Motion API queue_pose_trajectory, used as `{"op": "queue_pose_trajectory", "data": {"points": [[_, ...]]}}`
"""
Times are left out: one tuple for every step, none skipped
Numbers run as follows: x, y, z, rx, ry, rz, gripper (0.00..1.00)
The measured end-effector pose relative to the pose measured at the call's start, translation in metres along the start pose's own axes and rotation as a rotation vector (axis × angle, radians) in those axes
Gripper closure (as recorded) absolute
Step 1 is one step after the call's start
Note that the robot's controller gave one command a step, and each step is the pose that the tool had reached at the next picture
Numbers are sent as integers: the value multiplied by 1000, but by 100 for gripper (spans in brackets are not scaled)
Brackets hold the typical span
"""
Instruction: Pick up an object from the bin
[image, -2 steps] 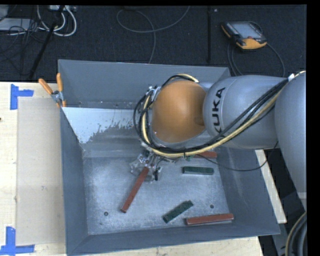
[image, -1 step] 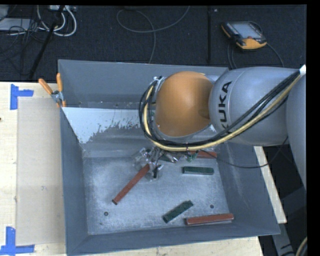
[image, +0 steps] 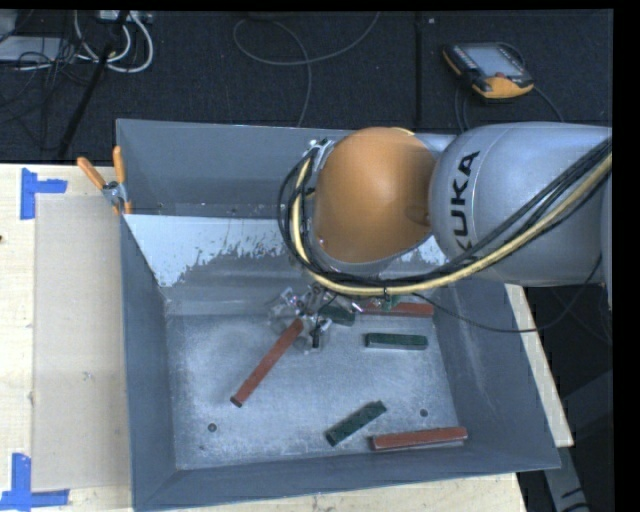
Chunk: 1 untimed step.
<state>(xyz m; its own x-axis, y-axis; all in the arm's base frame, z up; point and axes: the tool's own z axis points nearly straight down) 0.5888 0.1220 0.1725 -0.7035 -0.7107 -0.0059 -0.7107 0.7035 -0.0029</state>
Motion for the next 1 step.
{"op": "queue_pose_trajectory", "data": {"points": [[1, -5, -29, -6, 7, -99, 100]]}}
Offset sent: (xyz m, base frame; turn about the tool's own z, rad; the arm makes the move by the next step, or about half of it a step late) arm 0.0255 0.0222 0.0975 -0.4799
